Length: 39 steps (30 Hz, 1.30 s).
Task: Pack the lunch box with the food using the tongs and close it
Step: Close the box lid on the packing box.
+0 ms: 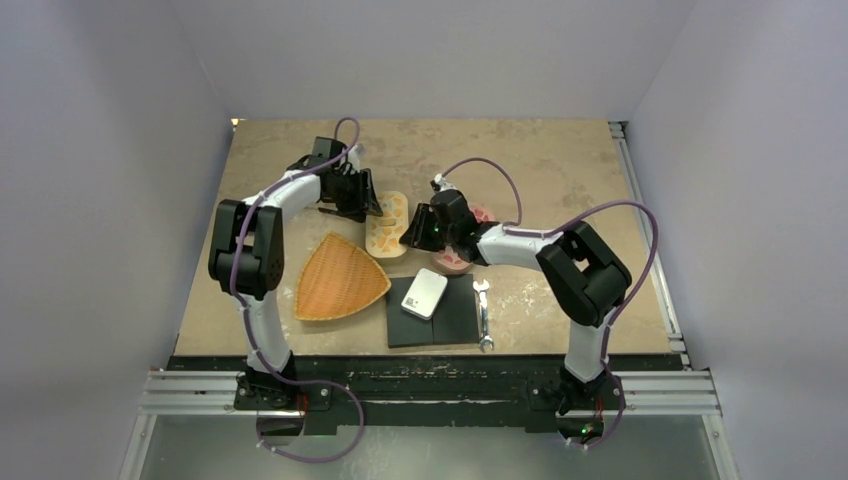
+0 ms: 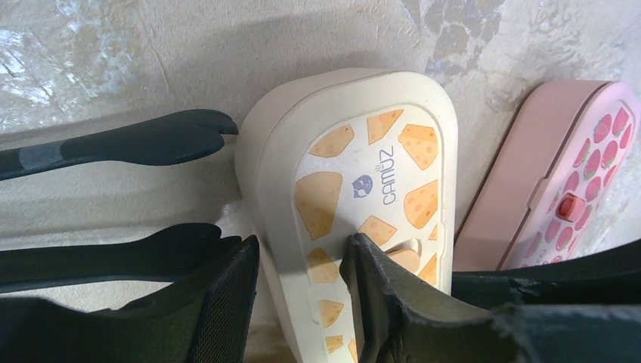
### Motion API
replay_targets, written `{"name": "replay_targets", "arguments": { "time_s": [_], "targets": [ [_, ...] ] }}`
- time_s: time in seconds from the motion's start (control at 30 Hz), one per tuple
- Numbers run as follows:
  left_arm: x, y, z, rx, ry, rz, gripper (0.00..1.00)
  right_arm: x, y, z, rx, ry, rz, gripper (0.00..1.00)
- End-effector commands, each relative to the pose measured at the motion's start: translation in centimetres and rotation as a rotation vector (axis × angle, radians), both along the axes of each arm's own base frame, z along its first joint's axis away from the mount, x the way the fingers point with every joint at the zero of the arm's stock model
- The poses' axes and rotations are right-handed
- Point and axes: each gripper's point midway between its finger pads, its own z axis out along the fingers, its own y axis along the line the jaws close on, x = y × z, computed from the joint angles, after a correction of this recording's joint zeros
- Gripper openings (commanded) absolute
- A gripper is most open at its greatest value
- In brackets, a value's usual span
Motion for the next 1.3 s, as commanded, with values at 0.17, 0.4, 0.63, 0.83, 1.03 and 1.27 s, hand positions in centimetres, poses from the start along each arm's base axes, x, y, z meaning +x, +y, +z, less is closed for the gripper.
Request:
{"name": "replay_targets", "arguments": {
  "time_s": [0.17, 0.4, 0.63, 0.83, 1.03, 1.27],
  "targets": [
    [-1.2, 0.3, -1.4, 0.109, 0.006, -0.019, 0.46, -7.1, -4.6, -8.2, -0.274, 0.214, 0.014, 0.31],
    [-1.2, -0.5, 0.5, 0.058, -0.052, -0.018, 0.48, -8.2, -5.0, -8.5, -0.306, 0.235, 0.011, 0.26],
    [-1.1, -1.0, 3.9, 0.011, -0.138, -0.012, 0.56, -9.1, -5.0, -9.1, -0.320, 0.253, 0.020, 0.16],
    [-3.6, -0.6, 4.1, 0.000, -0.118, -0.004, 0.57, -10.0, -5.8, -10.2, -0.348, 0.274, 0.008, 0.12],
    [-6.4, 0.7, 2.3, 0.046, -0.076, 0.010, 0.54, -10.1, -5.9, -10.4, -0.367, 0.272, 0.004, 0.11],
    [-8.2, 0.7, -0.6, 0.063, 0.002, -0.004, 0.52, -10.3, -5.9, -10.8, -0.381, 0.276, 0.008, 0.10]
  ]
}}
